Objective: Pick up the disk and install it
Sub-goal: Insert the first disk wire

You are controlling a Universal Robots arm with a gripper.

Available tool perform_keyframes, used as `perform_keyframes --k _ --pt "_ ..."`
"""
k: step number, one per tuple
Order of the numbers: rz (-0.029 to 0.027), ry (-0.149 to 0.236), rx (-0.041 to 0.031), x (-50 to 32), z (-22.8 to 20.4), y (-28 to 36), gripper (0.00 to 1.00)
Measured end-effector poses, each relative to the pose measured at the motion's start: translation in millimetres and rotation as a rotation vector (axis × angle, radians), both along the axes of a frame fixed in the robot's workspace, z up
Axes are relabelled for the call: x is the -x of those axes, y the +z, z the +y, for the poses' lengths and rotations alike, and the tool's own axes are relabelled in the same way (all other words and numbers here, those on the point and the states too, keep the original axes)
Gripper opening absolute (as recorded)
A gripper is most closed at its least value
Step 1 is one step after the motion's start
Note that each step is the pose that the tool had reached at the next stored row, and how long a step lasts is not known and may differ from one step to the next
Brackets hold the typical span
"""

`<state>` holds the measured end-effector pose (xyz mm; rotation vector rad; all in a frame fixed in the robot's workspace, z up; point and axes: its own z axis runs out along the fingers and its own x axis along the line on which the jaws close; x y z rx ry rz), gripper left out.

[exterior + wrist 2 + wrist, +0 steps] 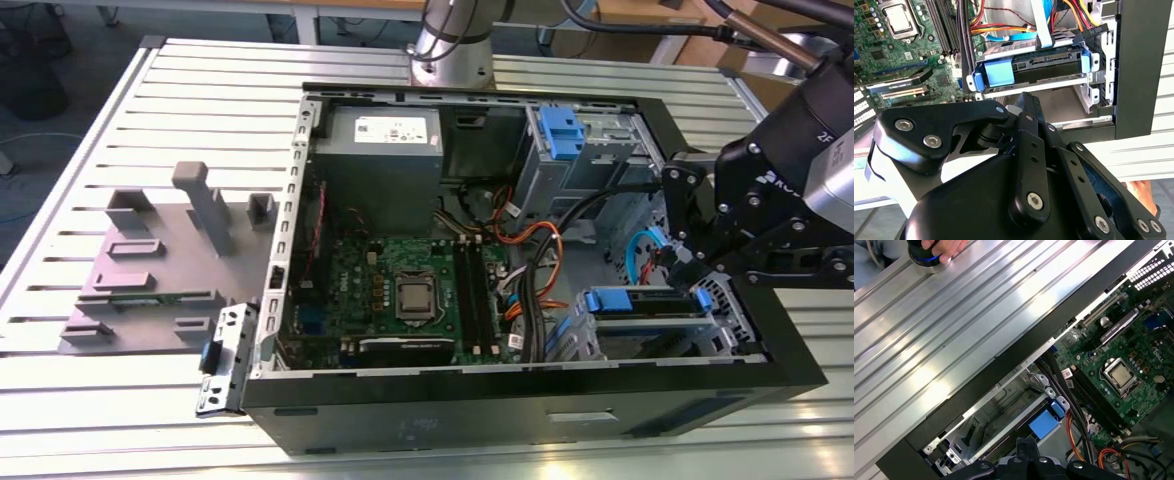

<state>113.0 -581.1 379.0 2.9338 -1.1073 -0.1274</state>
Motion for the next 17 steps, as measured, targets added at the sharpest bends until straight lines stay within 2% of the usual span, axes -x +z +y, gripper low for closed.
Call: perform_keyframes --k 17 --pt "0.0000 0.020 0.0000 0.0 0.0 -0.1 0.11"
